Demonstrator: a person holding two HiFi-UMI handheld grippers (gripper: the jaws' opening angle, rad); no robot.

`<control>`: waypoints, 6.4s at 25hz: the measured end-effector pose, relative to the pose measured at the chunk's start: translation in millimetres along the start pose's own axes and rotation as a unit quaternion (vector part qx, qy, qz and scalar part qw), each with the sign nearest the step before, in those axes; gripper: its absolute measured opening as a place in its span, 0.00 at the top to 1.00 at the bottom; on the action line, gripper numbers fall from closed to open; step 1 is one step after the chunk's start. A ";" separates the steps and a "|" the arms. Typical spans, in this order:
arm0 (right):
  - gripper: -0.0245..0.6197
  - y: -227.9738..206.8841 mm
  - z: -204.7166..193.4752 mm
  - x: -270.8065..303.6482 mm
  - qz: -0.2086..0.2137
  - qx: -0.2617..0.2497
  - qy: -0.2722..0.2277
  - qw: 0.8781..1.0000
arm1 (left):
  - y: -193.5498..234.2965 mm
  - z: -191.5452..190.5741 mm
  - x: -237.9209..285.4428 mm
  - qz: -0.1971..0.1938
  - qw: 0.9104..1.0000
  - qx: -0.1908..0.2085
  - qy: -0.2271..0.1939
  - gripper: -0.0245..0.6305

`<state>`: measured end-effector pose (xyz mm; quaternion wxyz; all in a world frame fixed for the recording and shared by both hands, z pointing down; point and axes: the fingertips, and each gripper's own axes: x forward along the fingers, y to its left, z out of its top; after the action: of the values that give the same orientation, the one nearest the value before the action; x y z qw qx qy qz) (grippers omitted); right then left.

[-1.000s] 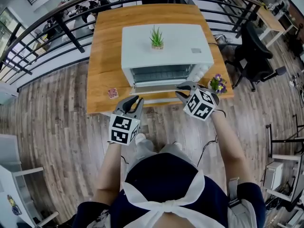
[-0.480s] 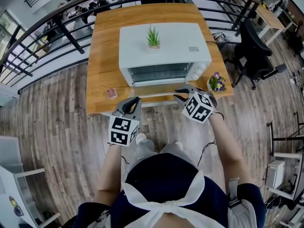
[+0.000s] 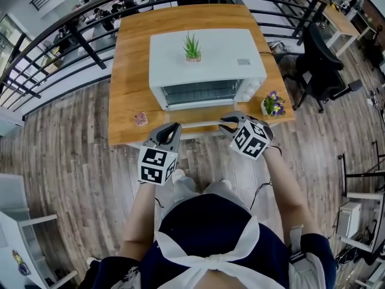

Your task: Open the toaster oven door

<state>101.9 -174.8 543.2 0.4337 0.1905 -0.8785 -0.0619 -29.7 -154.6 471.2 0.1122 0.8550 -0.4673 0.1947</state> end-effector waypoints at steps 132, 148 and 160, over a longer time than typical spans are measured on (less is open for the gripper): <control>0.73 92.3 -109.8 89.8 0.082 0.113 0.089 0.986 | 3.9 -46.0 -5.7 0.039 0.997 -0.026 0.061 0.91; 0.74 63.4 -28.8 40.0 0.002 0.227 -0.065 0.972 | -2.7 -36.6 6.6 0.020 0.998 -0.037 0.050 0.91; 0.79 36.5 27.2 -6.5 -0.065 0.314 -0.191 0.928 | -19.2 -13.5 18.8 0.009 0.998 -0.067 0.013 0.91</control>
<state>73.8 -140.3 531.6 0.1706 0.3581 -0.9050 0.1537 -7.4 -153.4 491.4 0.1735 0.8385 -0.4857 0.1756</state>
